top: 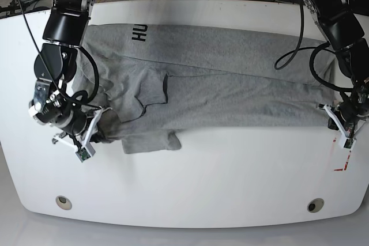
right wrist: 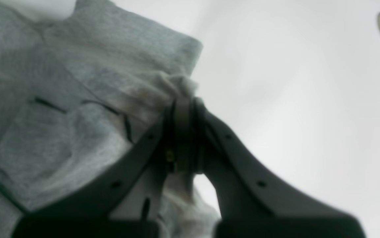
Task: Fold the T-shirt properly
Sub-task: 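Lift the hem with both grippers and fold it onto the shoulders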
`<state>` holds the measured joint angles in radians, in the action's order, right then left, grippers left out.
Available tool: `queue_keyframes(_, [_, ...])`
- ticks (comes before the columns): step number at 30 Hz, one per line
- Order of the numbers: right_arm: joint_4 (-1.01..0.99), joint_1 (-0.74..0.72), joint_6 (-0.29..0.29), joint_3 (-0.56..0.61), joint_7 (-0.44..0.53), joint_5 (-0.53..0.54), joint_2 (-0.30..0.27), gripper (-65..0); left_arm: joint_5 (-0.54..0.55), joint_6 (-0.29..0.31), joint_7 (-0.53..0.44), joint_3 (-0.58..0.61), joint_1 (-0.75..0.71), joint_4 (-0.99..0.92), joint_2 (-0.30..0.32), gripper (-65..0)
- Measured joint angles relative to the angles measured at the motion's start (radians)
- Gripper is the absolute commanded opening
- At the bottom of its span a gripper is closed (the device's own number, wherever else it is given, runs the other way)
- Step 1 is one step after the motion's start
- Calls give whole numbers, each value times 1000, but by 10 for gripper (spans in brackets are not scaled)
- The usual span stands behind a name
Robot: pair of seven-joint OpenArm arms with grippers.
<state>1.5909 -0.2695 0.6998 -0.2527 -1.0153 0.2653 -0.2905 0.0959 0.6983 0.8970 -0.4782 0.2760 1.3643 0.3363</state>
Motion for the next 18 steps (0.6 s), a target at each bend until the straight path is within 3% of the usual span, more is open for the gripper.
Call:
queue_keyframes(3, [85,47,0,-34,-54,0,-2,-650,8,5,8,-58,-61,67,-4,-650])
queue_keyframes(8, [256,185,1,-72,-62,5,3,-650,3,3,163,-121,-151,238,-39,-650])
queue_keyframes(18, [367,420,4,-165,-66,8,69,-650,0,2,180,-164,-347,374,-80,-650])
